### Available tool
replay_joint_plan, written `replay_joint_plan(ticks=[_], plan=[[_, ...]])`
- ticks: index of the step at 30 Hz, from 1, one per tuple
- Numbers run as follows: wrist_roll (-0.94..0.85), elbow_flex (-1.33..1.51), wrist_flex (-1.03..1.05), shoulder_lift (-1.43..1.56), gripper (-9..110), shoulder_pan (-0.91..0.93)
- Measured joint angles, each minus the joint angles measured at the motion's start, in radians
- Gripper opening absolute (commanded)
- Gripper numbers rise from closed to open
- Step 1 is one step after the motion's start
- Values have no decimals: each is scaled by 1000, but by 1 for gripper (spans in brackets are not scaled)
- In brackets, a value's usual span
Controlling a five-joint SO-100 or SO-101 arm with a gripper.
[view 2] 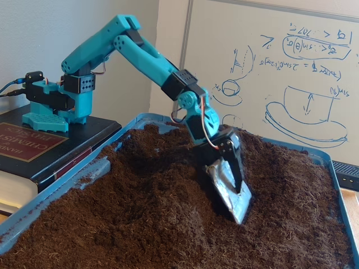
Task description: Build a berm.
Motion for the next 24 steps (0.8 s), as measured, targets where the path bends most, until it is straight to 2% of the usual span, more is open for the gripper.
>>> replay_joint_plan(ticks=[11, 24], plan=[[0, 265, -2, 213, 0, -6], [0, 350, 14, 376, 0, -12]])
